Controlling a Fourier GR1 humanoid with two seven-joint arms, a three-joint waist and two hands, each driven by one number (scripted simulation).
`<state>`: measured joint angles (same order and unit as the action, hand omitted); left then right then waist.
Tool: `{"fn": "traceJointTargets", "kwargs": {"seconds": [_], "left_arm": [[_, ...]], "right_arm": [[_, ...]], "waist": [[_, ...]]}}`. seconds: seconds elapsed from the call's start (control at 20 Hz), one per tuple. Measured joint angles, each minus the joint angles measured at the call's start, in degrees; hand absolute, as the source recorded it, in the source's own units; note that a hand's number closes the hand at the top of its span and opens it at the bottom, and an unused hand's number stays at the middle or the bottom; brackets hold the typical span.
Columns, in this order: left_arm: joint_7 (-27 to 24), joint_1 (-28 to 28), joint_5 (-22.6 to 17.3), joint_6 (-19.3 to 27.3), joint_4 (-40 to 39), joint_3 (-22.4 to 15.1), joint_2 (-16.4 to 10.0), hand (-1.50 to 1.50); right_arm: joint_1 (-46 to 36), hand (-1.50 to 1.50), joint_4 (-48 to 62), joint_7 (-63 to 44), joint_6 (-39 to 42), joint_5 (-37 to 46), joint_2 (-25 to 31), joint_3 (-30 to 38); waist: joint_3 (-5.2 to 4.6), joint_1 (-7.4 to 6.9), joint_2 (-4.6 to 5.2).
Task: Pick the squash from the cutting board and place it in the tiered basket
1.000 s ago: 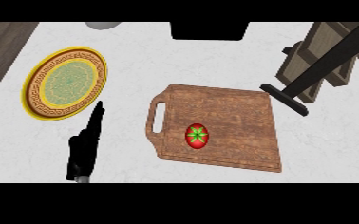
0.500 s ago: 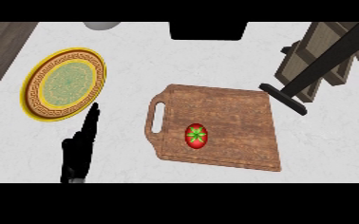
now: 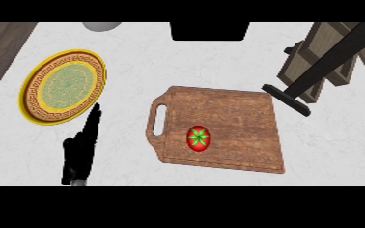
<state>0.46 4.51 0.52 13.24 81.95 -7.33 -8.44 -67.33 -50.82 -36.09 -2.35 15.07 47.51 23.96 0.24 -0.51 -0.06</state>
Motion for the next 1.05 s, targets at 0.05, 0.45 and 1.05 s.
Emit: {"fn": "traceJointTargets", "kwargs": {"seconds": [0.05,0.45,1.05], "left_arm": [[0.6,-0.6,0.0,0.1,-0.2,0.2,0.0,0.00],[-0.5,1.2,-0.1,0.2,0.4,1.0,0.0,0.00],[1.0,2.3,-0.1,0.7,1.5,2.1,-0.1,0.00]], "right_arm": [[0.3,-1.50,-0.3,-0.2,-1.0,0.6,1.2,0.4],[6.3,-1.50,-0.6,-2.8,-1.1,-0.2,15.0,9.2],[26.1,-1.50,8.3,3.5,20.4,-10.9,34.5,34.0]], "waist": [[-0.01,0.23,-0.04],[-0.05,1.47,-0.38],[0.04,3.41,-0.69]]}}
